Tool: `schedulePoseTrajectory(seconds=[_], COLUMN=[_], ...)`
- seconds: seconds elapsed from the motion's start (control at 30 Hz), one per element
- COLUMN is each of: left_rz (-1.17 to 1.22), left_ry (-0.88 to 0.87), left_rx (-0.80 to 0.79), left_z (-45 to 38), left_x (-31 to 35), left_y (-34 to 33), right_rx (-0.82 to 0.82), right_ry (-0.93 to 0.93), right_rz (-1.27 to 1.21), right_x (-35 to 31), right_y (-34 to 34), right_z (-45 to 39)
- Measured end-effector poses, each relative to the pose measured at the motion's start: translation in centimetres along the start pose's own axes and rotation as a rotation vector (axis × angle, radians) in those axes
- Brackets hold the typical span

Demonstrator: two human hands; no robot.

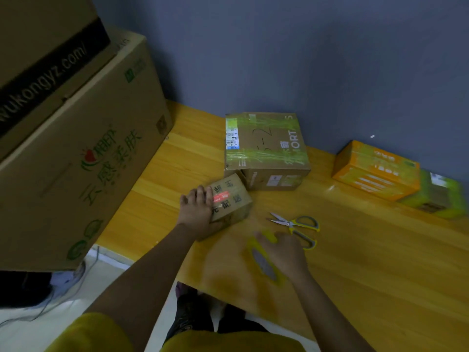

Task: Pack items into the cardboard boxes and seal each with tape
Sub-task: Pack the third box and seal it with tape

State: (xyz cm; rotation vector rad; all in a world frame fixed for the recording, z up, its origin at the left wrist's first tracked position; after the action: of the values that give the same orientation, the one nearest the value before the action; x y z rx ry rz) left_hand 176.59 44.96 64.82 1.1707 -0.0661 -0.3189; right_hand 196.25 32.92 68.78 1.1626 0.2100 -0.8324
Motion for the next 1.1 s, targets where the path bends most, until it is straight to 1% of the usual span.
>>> schedulePoseTrajectory(seconds=[0.07, 0.1, 0.13, 0.17, 0.23, 0.27, 0.3, 0.33, 0.37, 0.43, 0.47, 0.5, 0.53, 0.57, 0.63, 0.73, 0.77, 0.87, 0.93, 0.97, 1.0, 1.03, 1.1], left_rz=[0.038, 0.083, 0.174, 0.314, 0.642, 0.762, 0.821, 0.816, 0.748, 0.489, 0.387, 0.336, 0.311, 0.287, 0.234, 0.125, 0.076, -0.007, -0.002, 0.031, 0.088, 0.154, 0.221], left_ry=[-0.062, -0.097, -0.122, -0.136, -0.126, -0.109, -0.091, -0.078, -0.068, -0.035, -0.023, -0.023, -0.032, -0.039, -0.021, 0.041, 0.058, 0.062, 0.043, 0.049, 0.066, 0.088, 0.095], left_rx=[-0.010, -0.046, -0.120, -0.218, -0.401, -0.439, -0.444, -0.426, -0.372, -0.169, -0.044, 0.055, 0.113, 0.129, 0.097, -0.043, -0.060, -0.055, -0.097, -0.133, -0.187, -0.241, -0.294], left_z=[0.1, 0.1, 0.1, 0.1, 0.6, 0.8, 0.9, 0.9, 0.9, 1.1, 1.5, 1.9, 2.3, 2.6, 2.9, 3.0, 2.9, 2.0, 1.6, 1.4, 1.3, 1.1, 0.8], left_x=[0.3, 0.3, 0.2, -0.1, -0.5, -0.7, -0.9, -1.1, -1.3, -1.1, -0.6, -0.1, 0.4, 0.9, 1.3, 1.7, 1.8, 2.0, 1.7, 1.5, 1.3, 1.1, 0.9], left_y=[0.5, 0.8, 1.0, 1.0, 0.7, 0.5, 0.3, 0.2, 0.3, 0.7, 1.0, 1.2, 1.3, 1.1, 0.5, -0.3, -0.4, 0.0, 0.1, 0.0, -0.2, -0.4, -0.8], right_rx=[-0.050, -0.053, -0.048, -0.035, 0.003, 0.010, 0.009, -0.003, -0.017, -0.060, -0.077, -0.079, -0.071, -0.064, -0.032, 0.020, 0.043, 0.126, 0.161, 0.158, 0.119, 0.053, -0.077], right_ry=[-0.063, -0.072, -0.073, -0.060, -0.015, -0.007, 0.003, 0.016, 0.036, 0.081, 0.107, 0.118, 0.129, 0.144, 0.171, 0.162, 0.165, 0.158, 0.116, 0.086, 0.033, -0.030, -0.155], right_rz=[0.001, -0.011, -0.006, 0.030, 0.099, 0.087, 0.067, 0.019, -0.038, -0.190, -0.261, -0.304, -0.325, -0.332, -0.368, -0.443, -0.442, -0.393, -0.310, -0.236, -0.131, -0.021, 0.101], right_x=[1.4, 1.7, 1.9, 1.8, 1.7, 1.8, 1.7, 1.6, 1.4, 1.0, 0.7, 0.6, 0.6, 0.4, 0.3, 0.4, 0.5, 0.1, 0.2, 0.6, 1.1, 1.7, 3.4], right_y=[-0.7, -0.9, -0.9, -0.7, -0.2, 0.0, 0.2, 0.4, 0.6, 0.8, 0.9, 0.9, 0.7, 0.8, 0.8, 0.3, 0.0, -0.2, 0.0, 0.0, -0.3, -0.5, -1.6], right_z=[0.9, 0.9, 0.7, 0.5, 0.1, -0.1, -0.3, -0.3, -0.4, -0.5, -0.4, -0.5, -0.7, -0.7, -0.3, 0.4, 0.5, 0.8, 0.8, 0.7, 0.7, 0.7, 0.5])
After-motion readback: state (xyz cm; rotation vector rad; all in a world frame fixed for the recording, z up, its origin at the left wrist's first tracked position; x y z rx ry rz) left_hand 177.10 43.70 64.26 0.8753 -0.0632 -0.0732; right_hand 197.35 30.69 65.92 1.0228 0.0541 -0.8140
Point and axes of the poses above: each hand's wrist, its own z-axis away from the middle knuckle, its own y-axis out of the back of the hand, x = y × z, the point moved 1 cm from there along -z, towards the middle knuckle, and after that the axes turned 8 degrees about y, right-handed, at the moved point
